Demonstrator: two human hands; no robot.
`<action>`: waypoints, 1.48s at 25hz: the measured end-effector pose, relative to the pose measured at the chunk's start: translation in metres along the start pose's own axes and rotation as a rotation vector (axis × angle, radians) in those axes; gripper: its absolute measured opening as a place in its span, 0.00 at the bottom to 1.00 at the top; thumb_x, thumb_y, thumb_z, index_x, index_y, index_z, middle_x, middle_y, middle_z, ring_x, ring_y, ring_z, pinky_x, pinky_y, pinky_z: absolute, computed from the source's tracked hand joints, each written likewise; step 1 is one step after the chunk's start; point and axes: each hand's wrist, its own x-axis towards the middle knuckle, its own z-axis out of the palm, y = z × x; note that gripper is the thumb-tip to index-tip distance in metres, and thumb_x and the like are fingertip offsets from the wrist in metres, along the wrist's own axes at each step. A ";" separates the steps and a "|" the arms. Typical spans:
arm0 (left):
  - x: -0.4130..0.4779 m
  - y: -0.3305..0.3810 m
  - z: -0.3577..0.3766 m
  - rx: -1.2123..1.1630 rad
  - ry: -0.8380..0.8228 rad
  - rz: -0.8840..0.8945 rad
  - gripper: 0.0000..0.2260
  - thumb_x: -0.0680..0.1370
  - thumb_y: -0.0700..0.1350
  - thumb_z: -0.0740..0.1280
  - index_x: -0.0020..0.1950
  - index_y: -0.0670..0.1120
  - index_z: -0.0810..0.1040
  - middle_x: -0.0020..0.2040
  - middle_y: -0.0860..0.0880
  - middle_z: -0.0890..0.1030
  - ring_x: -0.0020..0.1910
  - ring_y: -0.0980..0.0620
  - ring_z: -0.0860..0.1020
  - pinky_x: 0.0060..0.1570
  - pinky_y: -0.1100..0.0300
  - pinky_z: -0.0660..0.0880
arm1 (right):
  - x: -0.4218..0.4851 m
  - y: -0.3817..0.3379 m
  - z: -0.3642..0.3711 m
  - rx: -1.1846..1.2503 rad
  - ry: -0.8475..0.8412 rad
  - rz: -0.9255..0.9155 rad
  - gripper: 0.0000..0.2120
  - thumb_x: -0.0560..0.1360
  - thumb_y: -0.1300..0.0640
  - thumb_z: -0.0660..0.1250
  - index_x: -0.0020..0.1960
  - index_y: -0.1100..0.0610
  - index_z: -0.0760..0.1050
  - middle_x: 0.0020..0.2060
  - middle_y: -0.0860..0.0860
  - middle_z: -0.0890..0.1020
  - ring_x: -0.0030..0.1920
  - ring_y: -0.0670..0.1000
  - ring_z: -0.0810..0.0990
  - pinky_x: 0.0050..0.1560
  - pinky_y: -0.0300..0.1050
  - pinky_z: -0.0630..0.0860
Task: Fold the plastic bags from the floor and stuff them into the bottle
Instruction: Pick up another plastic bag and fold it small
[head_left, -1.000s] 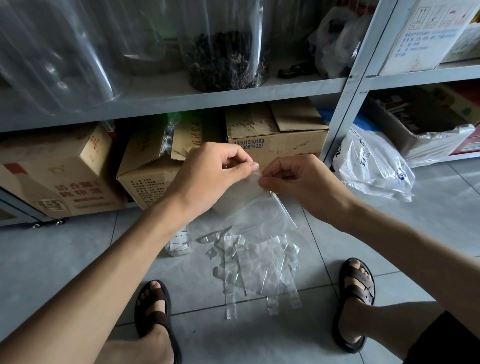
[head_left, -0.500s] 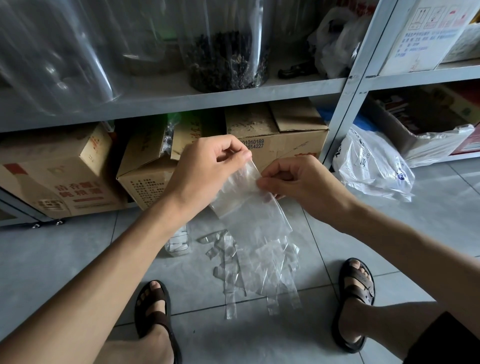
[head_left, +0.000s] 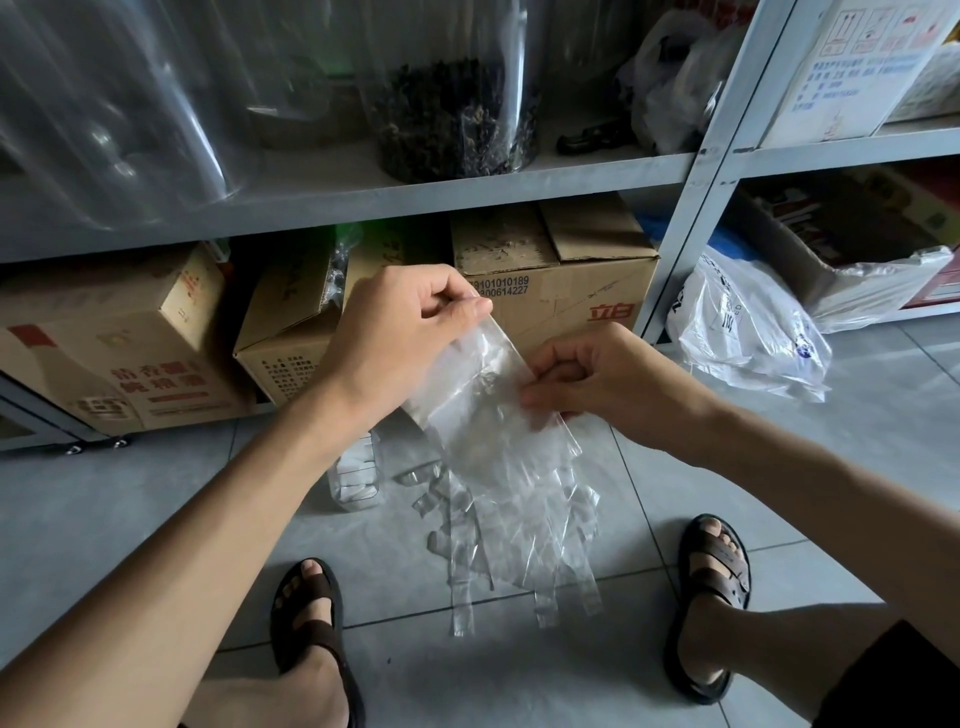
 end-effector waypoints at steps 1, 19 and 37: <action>0.000 0.000 -0.003 0.039 0.014 0.015 0.07 0.78 0.48 0.71 0.43 0.48 0.83 0.33 0.52 0.83 0.33 0.52 0.80 0.34 0.60 0.72 | 0.000 0.001 -0.001 -0.030 -0.026 0.020 0.05 0.72 0.64 0.74 0.47 0.61 0.83 0.38 0.55 0.87 0.38 0.51 0.86 0.41 0.39 0.80; 0.000 0.000 0.005 -0.203 -0.188 -0.088 0.14 0.75 0.60 0.70 0.46 0.49 0.83 0.42 0.37 0.83 0.37 0.48 0.74 0.41 0.55 0.69 | -0.004 -0.009 0.010 0.267 -0.100 0.064 0.07 0.77 0.60 0.69 0.49 0.64 0.82 0.42 0.57 0.86 0.41 0.49 0.85 0.45 0.39 0.80; -0.011 0.005 0.018 -0.335 -0.228 -0.565 0.10 0.83 0.44 0.62 0.56 0.41 0.79 0.54 0.45 0.85 0.58 0.46 0.81 0.64 0.48 0.75 | -0.002 -0.005 0.001 0.401 0.177 0.136 0.08 0.76 0.62 0.70 0.52 0.64 0.83 0.47 0.57 0.87 0.45 0.52 0.86 0.48 0.44 0.83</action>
